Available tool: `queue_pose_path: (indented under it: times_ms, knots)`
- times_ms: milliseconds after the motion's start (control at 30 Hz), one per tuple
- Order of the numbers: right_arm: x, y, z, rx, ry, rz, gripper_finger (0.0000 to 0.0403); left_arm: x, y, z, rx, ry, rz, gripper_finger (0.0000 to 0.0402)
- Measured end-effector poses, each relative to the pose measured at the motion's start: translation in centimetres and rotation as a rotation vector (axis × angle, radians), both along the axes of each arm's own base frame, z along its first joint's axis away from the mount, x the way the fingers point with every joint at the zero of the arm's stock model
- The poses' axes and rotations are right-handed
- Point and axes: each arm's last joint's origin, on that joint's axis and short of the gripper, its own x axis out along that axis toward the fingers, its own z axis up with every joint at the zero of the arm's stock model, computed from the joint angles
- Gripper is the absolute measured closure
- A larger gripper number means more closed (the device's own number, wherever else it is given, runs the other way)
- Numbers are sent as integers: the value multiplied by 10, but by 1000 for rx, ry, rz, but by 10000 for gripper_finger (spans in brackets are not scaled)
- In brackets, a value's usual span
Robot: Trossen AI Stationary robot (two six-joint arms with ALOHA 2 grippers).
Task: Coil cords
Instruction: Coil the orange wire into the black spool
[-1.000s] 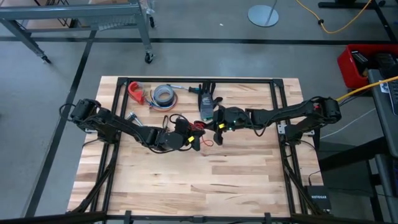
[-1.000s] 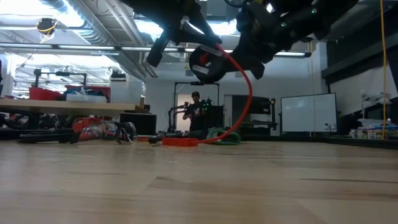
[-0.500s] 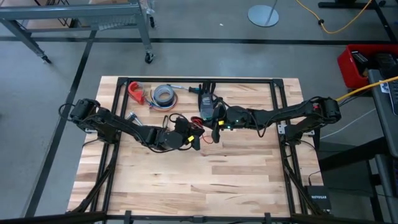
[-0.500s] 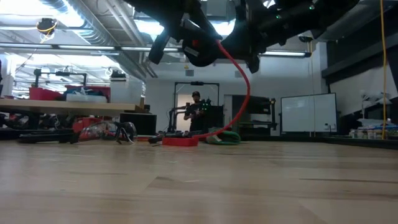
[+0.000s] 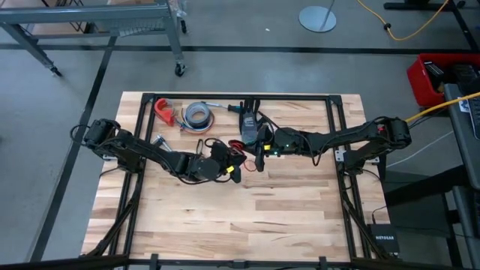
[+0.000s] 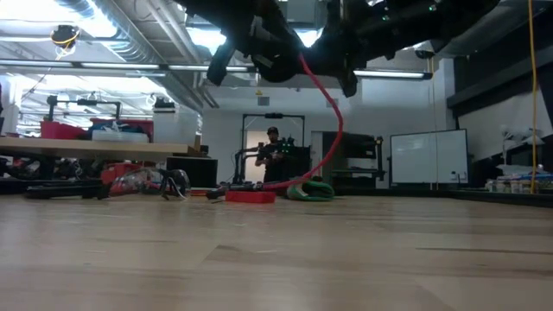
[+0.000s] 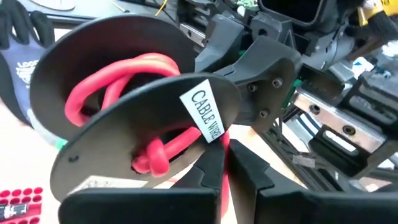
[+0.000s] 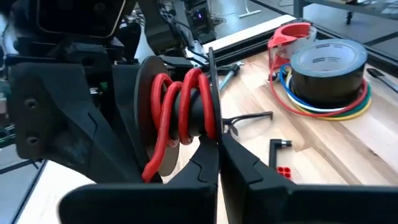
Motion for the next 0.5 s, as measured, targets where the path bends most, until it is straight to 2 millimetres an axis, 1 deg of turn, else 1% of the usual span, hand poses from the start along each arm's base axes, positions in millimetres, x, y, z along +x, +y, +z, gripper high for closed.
queue_pose_path:
  times_ms: [133, 267, 367, 500]
  knots:
    - [0, 0, 0, 3, -4, 7, 400, 0, -2, 0, 23, 16, -21, 377]
    - [1, 0, 12, 12, -85, 15, 400, -1, -3, -9, 29, 70, -46, 350]
    - [2, 2, 11, 21, -101, 63, 400, -1, -2, -4, 17, 38, -31, 335]
    - [2, 2, 15, 18, -138, 75, 400, -1, -2, -5, 2, 34, -21, 325]
